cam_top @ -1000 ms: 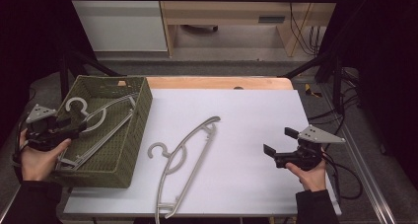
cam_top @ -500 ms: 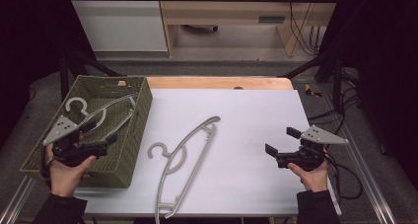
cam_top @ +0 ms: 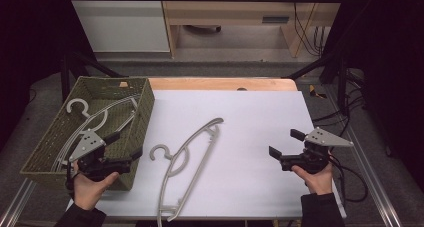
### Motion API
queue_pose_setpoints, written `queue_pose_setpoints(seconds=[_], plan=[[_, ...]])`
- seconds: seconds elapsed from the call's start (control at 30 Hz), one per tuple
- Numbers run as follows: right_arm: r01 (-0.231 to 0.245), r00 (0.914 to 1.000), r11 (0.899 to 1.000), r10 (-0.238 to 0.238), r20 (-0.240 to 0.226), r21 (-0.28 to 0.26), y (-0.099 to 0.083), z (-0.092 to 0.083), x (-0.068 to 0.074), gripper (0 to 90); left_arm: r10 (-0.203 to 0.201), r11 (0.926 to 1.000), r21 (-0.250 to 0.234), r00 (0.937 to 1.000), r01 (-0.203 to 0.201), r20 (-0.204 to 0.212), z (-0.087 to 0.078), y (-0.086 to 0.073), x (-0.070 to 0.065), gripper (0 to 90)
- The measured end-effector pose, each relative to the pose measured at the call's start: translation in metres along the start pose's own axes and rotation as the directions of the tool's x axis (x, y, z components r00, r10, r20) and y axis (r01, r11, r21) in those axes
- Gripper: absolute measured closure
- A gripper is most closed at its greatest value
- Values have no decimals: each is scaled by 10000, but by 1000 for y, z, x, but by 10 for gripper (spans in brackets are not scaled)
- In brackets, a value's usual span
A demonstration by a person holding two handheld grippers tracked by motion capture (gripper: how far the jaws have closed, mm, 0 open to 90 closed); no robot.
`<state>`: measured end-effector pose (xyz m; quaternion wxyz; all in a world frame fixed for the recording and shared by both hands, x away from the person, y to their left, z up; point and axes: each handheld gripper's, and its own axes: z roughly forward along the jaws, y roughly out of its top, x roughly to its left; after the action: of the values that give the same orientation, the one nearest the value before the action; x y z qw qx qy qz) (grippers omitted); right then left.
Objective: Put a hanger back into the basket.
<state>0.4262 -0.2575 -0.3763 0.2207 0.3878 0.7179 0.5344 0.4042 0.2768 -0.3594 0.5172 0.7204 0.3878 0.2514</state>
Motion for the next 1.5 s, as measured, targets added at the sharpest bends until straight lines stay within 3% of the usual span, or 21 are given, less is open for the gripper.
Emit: queue_pose_setpoints(seconds=[0.3, 0.33, 0.5, 0.7, 0.87, 0.97, 1.0, 1.07, 1.2, 1.23, 1.37, 1.5], plan=[[-32, 10000, 10000, 32, -47, 2, -1, 0, 1, 9, 355, 9990, 250, 9978, -369, 558, 7, -8, -22, 159], [-6, 10000, 10000, 6, -73, 12, -1, 0, 1, 9, 451, 9979, 432, 9960, -486, 776, 11, -11, -29, 165], [-16, 10000, 10000, 16, -47, -45, 0, -1, 1, 10, 686, 9929, 905, 9933, -771, 929, 19, -18, -42, 188], [-13, 10000, 10000, 13, -84, 41, -1, 0, 2, 10, 529, 9799, 1863, 9932, -718, 1041, 34, -33, -48, 240], [49, 9999, 10000, -48, -125, 62, -1, 0, 2, 10, 519, 9606, 2667, 9934, -775, 1019, 45, -47, -51, 280], [71, 9999, 9999, -70, -135, 77, -1, 1, 2, 10, 472, 9450, 3175, 9932, -790, 1065, 51, -54, -51, 310], [97, 9998, 9999, -96, -154, 82, -1, 1, 2, 10, 472, 9450, 3175, 9932, -790, 1065, 51, -54, -51, 325], [32, 9999, 10000, -31, -145, 79, -1, 2, 3, 10, 529, 9259, 3672, 9929, -889, 1068, 56, -62, -52, 351], [2, 9999, 10000, -1, -171, 77, -2, 3, 3, 10, 575, 8984, 4293, 9938, -929, 948, 65, -71, -53, 400], [2, 9999, 10000, -1, -171, 77, -2, 3, 3, 10, 575, 8984, 4293, 9938, -929, 948, 65, -71, -53, 409], [91, 9997, 9999, -88, -219, 139, -2, 3, 3, 10, 626, 8662, 4908, 9949, -938, 796, 75, -81, -53, 455], [82, 9997, 9999, -79, -224, 136, -2, 3, 3, 10, 633, 8501, 5176, 9947, -965, 813, 80, -87, -53, 518]])
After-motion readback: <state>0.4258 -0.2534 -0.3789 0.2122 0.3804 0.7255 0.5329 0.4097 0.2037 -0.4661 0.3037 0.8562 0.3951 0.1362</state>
